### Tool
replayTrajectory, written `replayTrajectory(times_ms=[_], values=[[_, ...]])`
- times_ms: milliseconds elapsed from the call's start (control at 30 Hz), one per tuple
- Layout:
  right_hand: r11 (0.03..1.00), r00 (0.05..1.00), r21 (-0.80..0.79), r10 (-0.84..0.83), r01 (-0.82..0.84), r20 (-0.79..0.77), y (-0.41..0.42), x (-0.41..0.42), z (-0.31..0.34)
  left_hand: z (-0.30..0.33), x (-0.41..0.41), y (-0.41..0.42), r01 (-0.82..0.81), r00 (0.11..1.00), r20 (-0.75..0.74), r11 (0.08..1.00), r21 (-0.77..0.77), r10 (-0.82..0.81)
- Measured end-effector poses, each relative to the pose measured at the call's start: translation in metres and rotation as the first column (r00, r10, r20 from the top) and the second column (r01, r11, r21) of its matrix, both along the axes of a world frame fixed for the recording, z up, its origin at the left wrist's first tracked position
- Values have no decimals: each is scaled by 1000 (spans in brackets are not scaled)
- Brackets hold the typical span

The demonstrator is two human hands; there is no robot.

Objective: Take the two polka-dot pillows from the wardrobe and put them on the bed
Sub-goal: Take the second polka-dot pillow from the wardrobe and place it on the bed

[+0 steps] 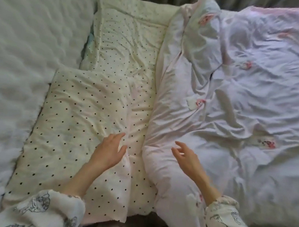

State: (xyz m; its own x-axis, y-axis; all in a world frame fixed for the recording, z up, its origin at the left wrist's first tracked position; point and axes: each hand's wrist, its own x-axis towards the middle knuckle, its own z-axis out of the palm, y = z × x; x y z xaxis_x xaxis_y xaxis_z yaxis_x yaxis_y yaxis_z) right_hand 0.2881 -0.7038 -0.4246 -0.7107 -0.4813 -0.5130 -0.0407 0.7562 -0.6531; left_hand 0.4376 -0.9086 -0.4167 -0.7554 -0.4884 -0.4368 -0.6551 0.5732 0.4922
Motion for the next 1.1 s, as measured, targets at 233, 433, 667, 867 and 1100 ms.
replayTrajectory(times_ms=[233, 433, 667, 867, 1100], values=[[969, 963, -113, -233, 219, -135, 193, -32, 50, 40, -95, 189, 284, 932, -235, 959, -8, -277], [818, 797, -169, -574, 549, -189, 377, -43, 83, 57, -175, 356, 517, 814, -327, 855, 31, -480], [545, 523, -257, -838, 798, -154, 525, -33, 91, 62, -234, 518, 769, 614, -350, 637, 62, -707], [367, 351, -285, -930, 885, -106, 627, -73, 84, 62, -321, 630, 861, 483, -361, 507, 31, -798], [236, 190, -314, -967, 920, -169, 762, -188, 98, 69, -467, 779, 921, 363, -412, 390, 21, -836]])
